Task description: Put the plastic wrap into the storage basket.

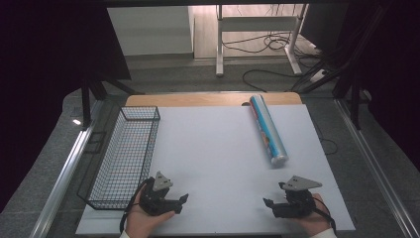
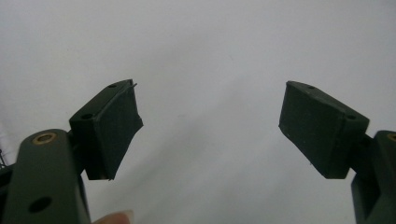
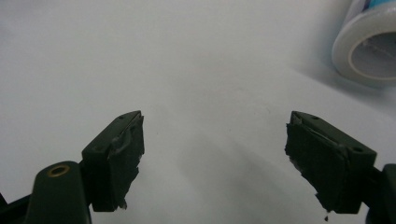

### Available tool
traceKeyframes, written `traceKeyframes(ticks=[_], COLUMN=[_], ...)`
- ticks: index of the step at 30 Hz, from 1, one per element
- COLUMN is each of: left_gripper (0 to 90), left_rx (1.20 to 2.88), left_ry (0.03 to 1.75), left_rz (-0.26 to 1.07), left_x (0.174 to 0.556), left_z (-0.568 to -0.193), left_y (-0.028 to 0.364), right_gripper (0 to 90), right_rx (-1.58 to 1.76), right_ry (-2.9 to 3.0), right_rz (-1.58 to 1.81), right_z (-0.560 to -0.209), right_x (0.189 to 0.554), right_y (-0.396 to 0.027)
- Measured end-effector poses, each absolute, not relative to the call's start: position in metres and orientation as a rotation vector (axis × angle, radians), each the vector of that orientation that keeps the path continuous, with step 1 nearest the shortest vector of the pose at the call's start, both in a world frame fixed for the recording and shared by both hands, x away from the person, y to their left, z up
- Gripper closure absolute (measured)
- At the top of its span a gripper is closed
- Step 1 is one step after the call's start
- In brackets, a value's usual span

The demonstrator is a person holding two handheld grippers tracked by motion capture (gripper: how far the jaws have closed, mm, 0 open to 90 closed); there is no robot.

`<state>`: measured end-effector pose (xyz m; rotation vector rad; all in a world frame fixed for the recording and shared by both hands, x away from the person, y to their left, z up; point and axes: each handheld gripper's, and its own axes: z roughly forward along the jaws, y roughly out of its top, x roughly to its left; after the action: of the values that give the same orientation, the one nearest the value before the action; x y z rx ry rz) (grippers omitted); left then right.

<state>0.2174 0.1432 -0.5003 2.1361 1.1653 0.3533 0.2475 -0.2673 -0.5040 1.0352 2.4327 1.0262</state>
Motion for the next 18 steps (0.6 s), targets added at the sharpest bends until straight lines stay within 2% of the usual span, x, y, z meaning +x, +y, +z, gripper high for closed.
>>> traceKeyframes(ticks=[18], left_gripper=[20.0], left_rx=[2.124], left_ry=[1.144], left_rz=[0.343], left_x=[0.213], left_z=[-0.497], left_y=[0.148], right_gripper=[21.6], right_rx=[1.103], right_ry=[2.416], right_rz=[1.03], right_z=[-0.492], right_x=[0.243], right_y=[-0.261])
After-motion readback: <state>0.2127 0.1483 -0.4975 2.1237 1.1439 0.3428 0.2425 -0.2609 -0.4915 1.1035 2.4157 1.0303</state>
